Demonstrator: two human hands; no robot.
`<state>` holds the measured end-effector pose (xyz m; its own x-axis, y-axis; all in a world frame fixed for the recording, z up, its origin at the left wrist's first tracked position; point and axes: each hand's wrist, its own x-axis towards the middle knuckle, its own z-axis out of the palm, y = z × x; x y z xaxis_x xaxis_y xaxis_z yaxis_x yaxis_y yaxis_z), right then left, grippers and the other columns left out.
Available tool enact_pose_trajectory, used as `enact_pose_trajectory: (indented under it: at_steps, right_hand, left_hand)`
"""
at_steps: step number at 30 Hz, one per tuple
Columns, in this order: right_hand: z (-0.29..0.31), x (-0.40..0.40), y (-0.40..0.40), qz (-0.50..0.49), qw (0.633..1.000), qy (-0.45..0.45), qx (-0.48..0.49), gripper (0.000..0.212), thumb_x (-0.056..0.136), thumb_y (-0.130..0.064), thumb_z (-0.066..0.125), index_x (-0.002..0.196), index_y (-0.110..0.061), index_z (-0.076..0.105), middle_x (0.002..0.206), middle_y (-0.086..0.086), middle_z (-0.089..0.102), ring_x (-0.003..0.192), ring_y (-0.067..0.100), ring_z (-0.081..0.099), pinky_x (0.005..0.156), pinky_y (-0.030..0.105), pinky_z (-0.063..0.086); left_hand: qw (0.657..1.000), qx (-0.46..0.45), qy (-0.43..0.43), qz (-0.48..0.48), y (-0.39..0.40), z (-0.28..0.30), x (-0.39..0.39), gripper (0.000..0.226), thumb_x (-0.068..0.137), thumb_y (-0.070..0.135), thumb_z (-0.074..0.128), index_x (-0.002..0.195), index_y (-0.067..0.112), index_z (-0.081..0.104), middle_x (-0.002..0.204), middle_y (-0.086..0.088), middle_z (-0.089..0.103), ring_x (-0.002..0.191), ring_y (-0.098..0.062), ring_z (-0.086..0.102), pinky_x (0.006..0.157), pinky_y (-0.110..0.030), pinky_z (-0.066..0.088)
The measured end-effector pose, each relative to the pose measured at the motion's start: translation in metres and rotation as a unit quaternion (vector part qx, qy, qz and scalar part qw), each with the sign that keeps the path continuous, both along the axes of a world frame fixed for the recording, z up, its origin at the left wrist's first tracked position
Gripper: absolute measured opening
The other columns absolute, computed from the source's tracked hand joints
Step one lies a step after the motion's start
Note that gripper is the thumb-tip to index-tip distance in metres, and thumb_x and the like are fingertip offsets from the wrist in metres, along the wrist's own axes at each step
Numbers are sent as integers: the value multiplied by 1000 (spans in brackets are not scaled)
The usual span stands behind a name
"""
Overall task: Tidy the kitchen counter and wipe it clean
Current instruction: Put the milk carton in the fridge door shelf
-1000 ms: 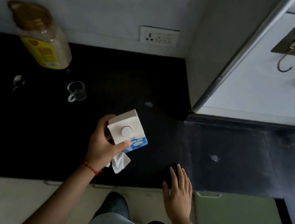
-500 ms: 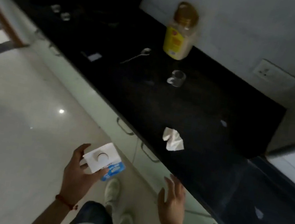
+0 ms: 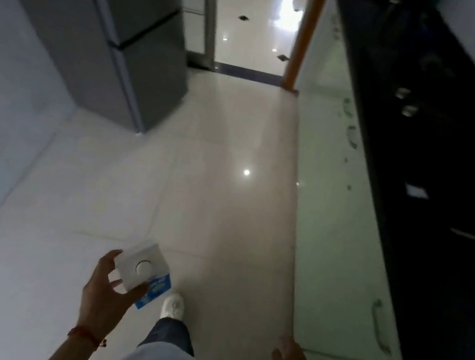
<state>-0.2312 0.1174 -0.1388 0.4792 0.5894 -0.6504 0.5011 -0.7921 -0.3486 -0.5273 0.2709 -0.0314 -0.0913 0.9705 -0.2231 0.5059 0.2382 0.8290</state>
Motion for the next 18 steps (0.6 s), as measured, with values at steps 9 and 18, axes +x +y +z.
enact_pose_trajectory:
  at_steps: [9,18]
  right_hand:
    - [-4,-45,187,19,1000,7,11,35,87,-8,56,120,0,54,122,23,59,111,32,56,90,32,42]
    - [-10,-71,345,106,994,9,11,35,88,-10,52,122,0,52,121,22,59,109,32,56,84,31,41]
  left_hand:
    - [995,-20,8,101,110,-11,-93,67,63,2,79,119,9,45,123,-18,56,97,-23,53,78,-39,54]
    - [995,2,-15,102,255,-7,-104,66,65,3,77,121,7,43,124,-16,55,107,-17,49,84,-43,54]
